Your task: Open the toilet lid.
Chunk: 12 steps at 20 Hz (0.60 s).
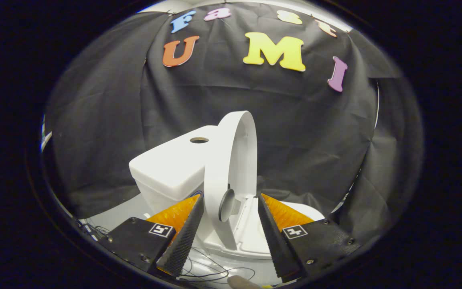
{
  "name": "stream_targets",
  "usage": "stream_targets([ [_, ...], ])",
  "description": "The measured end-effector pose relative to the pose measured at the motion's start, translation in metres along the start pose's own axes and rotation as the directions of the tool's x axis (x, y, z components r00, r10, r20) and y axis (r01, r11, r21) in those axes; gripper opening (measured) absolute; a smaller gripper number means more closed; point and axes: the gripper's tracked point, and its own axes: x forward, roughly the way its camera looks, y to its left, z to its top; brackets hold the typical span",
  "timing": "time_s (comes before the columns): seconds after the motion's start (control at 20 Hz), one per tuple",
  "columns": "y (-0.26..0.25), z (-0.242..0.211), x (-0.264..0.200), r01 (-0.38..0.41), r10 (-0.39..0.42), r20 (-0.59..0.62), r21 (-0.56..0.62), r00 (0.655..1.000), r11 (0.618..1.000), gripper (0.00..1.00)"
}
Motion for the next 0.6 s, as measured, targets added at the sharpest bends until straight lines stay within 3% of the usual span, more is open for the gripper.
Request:
stream_targets([
  [0.25,-0.011,0.003,-0.043,-0.067,0.059,0.117,0.069,0.991,0.995,0.85],
  [0.4,-0.042,0.001,-0.068,-0.049,0.025,0.167,0.141,0.986,0.989,0.95],
  [0.6,-0.091,0.001,-0.100,0.013,-0.054,0.228,0.176,0.972,0.984,0.98],
])
